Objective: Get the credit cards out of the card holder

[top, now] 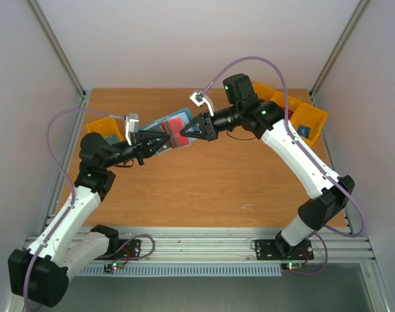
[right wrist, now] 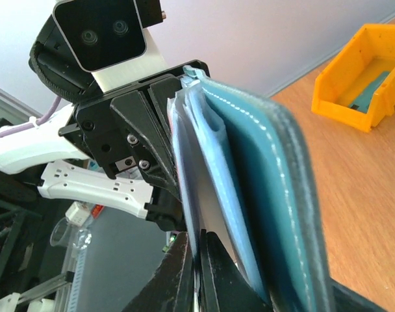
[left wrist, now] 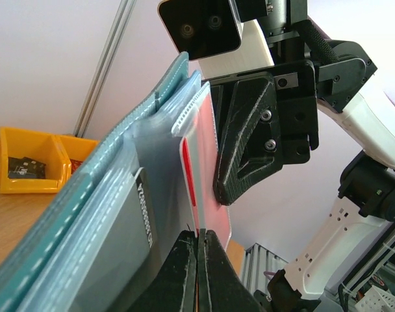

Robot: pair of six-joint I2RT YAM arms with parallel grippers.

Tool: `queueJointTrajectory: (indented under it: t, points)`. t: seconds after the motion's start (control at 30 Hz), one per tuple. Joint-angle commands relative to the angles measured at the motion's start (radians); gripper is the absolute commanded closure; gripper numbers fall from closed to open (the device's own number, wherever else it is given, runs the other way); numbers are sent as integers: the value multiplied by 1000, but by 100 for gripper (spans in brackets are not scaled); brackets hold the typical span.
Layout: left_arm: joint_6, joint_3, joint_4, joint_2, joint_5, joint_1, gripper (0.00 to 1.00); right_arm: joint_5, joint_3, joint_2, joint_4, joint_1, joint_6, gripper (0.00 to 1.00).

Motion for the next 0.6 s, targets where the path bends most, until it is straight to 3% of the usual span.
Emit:
queueJointTrajectory:
  t: [0.0,0.1,0.2,0.47,0.57]
  points:
    - [5,-11,26,-14,-4,5,100,-20,-1,-38,2,-1,-22,96]
    - [-2,-11,30,-17,-7,6,100,-17,-10,-41,2,-14,-17,86]
    - [-4,-10,35,-15,-5,8,100,-28,-10,-40,1,-14,-13,83]
    - [-4,-15,33,-19,0,10,100,-33,-11,-40,-6,-18,-22,98]
    - [-6,-16,32,-19,7,14,100,-35,-12,-42,-12,-26,-25,99]
